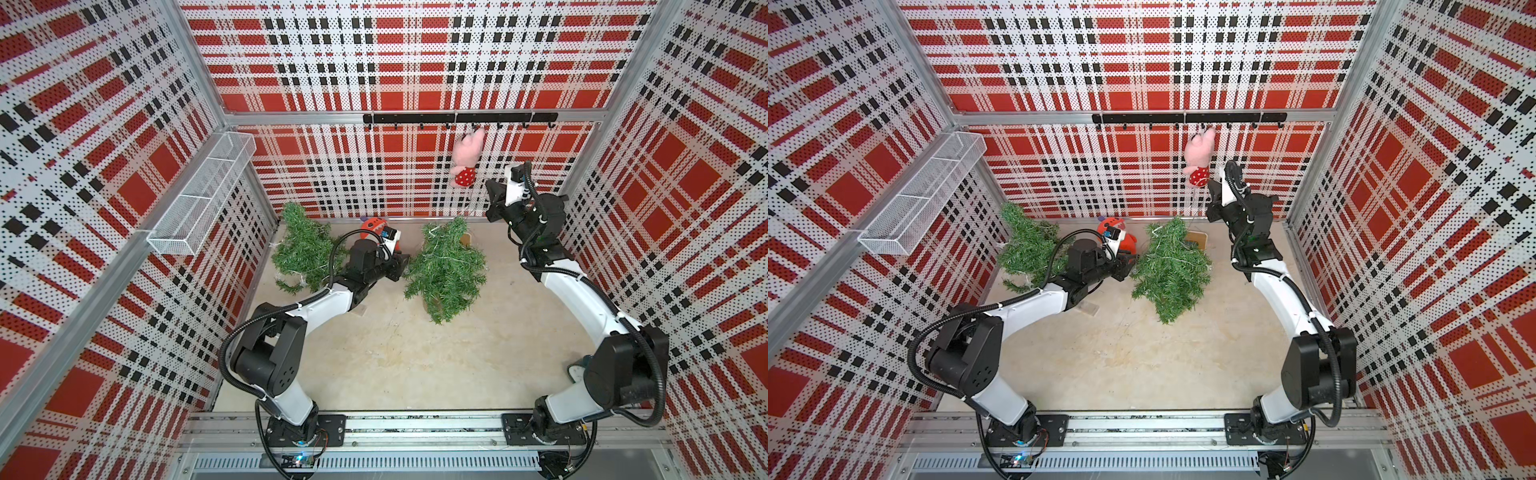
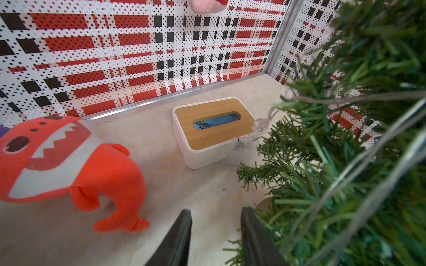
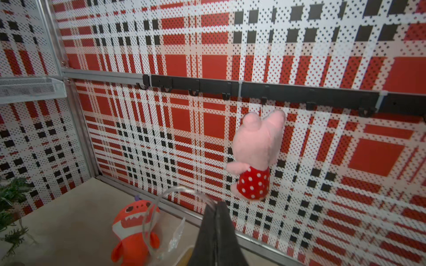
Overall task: Wrap string light around the christmas tree
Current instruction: Wrap the light string around the Christmas tree.
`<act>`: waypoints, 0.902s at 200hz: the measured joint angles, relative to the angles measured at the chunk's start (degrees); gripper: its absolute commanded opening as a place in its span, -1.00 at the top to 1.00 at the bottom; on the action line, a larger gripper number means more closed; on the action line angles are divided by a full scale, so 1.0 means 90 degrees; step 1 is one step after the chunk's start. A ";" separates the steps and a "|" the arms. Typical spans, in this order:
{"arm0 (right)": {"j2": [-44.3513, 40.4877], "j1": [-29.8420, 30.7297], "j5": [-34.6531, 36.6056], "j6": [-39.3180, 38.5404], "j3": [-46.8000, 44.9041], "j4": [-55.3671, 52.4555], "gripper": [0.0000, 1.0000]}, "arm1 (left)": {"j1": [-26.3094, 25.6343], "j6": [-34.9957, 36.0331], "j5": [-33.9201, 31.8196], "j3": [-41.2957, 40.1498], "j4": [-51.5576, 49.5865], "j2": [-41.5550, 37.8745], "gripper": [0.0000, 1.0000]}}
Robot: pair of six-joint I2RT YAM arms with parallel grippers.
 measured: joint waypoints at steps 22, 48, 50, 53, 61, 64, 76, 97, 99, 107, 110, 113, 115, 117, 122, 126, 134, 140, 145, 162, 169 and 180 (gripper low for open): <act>-0.0461 -0.0007 0.0520 -0.0158 -0.0321 -0.0605 1.00 | 0.0034 -0.0010 -0.0032 -0.0002 -0.0002 -0.0034 0.10; -0.0845 -0.0029 0.1248 -0.0294 -0.0245 -0.1447 1.00 | 0.0036 -0.0075 -0.0219 -0.0083 -0.0002 -0.0255 -0.07; -0.0862 -0.0036 0.1309 -0.0291 -0.0214 -0.1515 1.00 | 0.0036 -0.0080 -0.0236 -0.0095 -0.0005 -0.0291 -0.08; -0.0882 -0.0046 0.1387 -0.0296 -0.0165 -0.1622 1.00 | 0.0036 -0.0090 -0.0262 -0.0109 -0.0007 -0.0323 -0.10; -0.0916 -0.0087 0.1613 -0.0287 -0.0005 -0.1931 1.00 | 0.0036 -0.0131 -0.0328 -0.0153 -0.0007 -0.0427 -0.13; -0.0925 -0.0104 0.1683 -0.0279 0.0051 -0.2033 1.00 | 0.0036 -0.0143 -0.0350 -0.0170 -0.0007 -0.0483 -0.13; -0.0981 -0.0187 0.1970 -0.0260 0.0245 -0.2414 1.00 | 0.0036 -0.0197 -0.0435 -0.0248 -0.0012 -0.0697 -0.16; -0.1260 -0.0257 0.2450 -0.0226 0.0260 -0.2987 1.00 | 0.0039 -0.0294 -0.0573 -0.0364 -0.0039 -0.1093 -0.18; -0.1292 -0.0260 0.2492 -0.0221 0.0253 -0.3031 1.00 | 0.0036 -0.0304 -0.0585 -0.0374 -0.0039 -0.1122 -0.18; -0.1426 -0.0262 0.2647 -0.0194 0.0202 -0.3191 1.00 | 0.0036 -0.0333 -0.0646 -0.0413 -0.0058 -0.1282 -0.18; -0.1489 -0.0262 0.2703 -0.0177 0.0170 -0.3259 1.00 | 0.0036 -0.0347 -0.0665 -0.0423 -0.0068 -0.1341 -0.19; -0.1547 -0.0265 0.2747 -0.0168 0.0151 -0.3315 1.00 | 0.0036 -0.0359 -0.0697 -0.0435 -0.0085 -0.1406 -0.19; -0.1579 -0.0265 0.2778 -0.0153 0.0131 -0.3354 1.00 | 0.0036 -0.0369 -0.0707 -0.0442 -0.0100 -0.1445 -0.19; -0.1620 -0.0265 0.2800 -0.0138 0.0117 -0.3400 1.00 | 0.0036 -0.0379 -0.0714 -0.0444 -0.0109 -0.1479 -0.19; -0.1712 -0.0267 0.2849 -0.0104 0.0068 -0.3497 1.00 | 0.0036 -0.0398 -0.0755 -0.0454 -0.0153 -0.1571 -0.19; -0.1800 -0.0267 0.2861 -0.0061 0.0029 -0.3577 1.00 | 0.0034 -0.0418 -0.0797 -0.0459 -0.0197 -0.1659 -0.19; -0.1926 -0.0267 0.2863 0.0024 -0.0012 -0.3762 1.00 | 0.0010 -0.0449 -0.0872 -0.0466 -0.0289 -0.1802 -0.19; -0.2018 -0.0267 0.2837 0.0117 -0.0017 -0.3934 1.00 | -0.0039 -0.0454 -0.0945 -0.0469 -0.0381 -0.1923 -0.19; -0.2084 -0.0267 0.2795 0.0180 -0.0010 -0.4056 1.00 | -0.0085 -0.0457 -0.1035 -0.0471 -0.0461 -0.2025 -0.19; -0.2271 -0.0197 0.2620 0.0408 0.0075 -0.4534 1.00 | -0.0476 -0.0423 -0.1350 -0.0471 -0.0765 -0.2370 -0.21; -0.2351 -0.0160 0.2535 0.0474 0.0100 -0.4721 1.00 | -0.0726 -0.0398 -0.1464 -0.0474 -0.0889 -0.2511 -0.23; -0.2475 -0.0112 0.2283 0.0629 0.0163 -0.5042 1.00 | -0.1207 -0.0321 -0.1642 -0.0488 -0.1061 -0.2742 -0.28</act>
